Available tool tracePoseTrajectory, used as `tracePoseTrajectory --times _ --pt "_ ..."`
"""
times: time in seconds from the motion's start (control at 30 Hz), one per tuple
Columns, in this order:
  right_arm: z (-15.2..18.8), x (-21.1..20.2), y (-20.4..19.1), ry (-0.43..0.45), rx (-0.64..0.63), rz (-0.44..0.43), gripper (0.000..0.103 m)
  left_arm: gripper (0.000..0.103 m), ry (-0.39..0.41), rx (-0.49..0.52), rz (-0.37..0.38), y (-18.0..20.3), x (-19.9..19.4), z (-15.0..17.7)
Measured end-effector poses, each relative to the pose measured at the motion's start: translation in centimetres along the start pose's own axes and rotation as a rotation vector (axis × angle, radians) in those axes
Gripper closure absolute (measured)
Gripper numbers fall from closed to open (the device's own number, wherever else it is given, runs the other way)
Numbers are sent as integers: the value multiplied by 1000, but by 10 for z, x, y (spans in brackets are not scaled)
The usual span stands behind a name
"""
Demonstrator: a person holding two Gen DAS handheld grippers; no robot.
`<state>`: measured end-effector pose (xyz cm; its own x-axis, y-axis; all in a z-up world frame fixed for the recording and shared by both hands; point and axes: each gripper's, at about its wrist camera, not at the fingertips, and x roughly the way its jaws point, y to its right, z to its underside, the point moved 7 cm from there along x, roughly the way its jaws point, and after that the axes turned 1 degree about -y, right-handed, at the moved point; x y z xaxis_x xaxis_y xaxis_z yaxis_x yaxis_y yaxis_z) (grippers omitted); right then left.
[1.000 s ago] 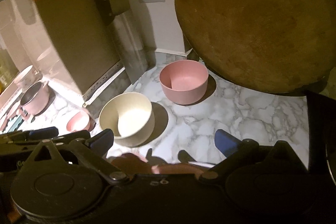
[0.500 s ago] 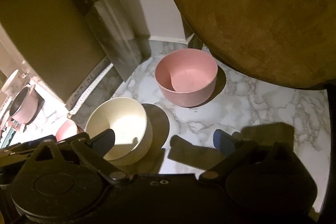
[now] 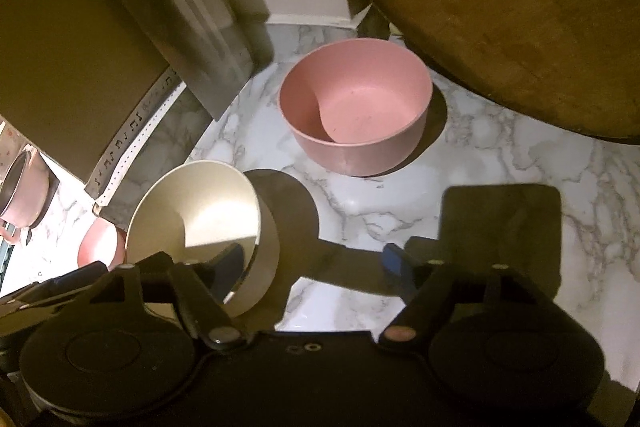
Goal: Organize plates and bowls
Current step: 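Move both tools toward the cream bowl on the counter, then close the left tool on the cream bowl rim while the right tool grips its rim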
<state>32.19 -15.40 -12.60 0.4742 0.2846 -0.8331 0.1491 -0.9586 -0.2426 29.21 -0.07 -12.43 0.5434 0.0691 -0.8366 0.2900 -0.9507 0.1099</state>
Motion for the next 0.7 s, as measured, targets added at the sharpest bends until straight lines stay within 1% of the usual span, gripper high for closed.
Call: tracePoseTrajectory --times 0.07,0.1,0.13,0.17,0.2,0.23,0.27,0.3,0.37,0.4,0.43,0.57,0.63,0.7 --pt "0 3 -1 -6 2 -11 41 25 1 -1 2 1 1 0" --pt "-1 4 -2 -7 1 -17 44 25 4 -5 0 0 2 -1" --pt "-1 5 -3 -9 0 -25 48 28 8 -15 3 0 2 -1" --pt "-2 5 -4 -10 -2 -29 52 34 8 -28 13 0 2 -1" --pt "-2 6 -6 -11 -5 -33 53 36 5 -42 25 0 2 -1" --pt "-2 6 -7 -12 -7 -35 57 42 1 -50 33 1 1 -1" --pt "-2 5 -8 -12 -10 -42 61 47 2 -51 34 1 1 -1" --pt "-2 5 -10 -11 -14 -46 63 49 5 -50 33 2 0 -1" --pt "-3 5 -13 -11 -20 -52 68 67 10 -47 42 5 -1 -2" --pt "-3 6 -14 -12 -19 -55 70 69 9 -49 50 6 -1 -2" --pt "-3 6 -15 -13 -20 -60 75 70 9 -51 54 7 -1 -2" --pt "-3 5 -19 -11 -30 -69 87 81 14 -61 67 8 -2 -2" --pt "-3 4 -20 -7 -36 -65 92 86 13 -56 64 8 -2 -2" --pt "-3 3 -20 -2 -42 -58 93 89 12 -58 65 7 -3 -2"
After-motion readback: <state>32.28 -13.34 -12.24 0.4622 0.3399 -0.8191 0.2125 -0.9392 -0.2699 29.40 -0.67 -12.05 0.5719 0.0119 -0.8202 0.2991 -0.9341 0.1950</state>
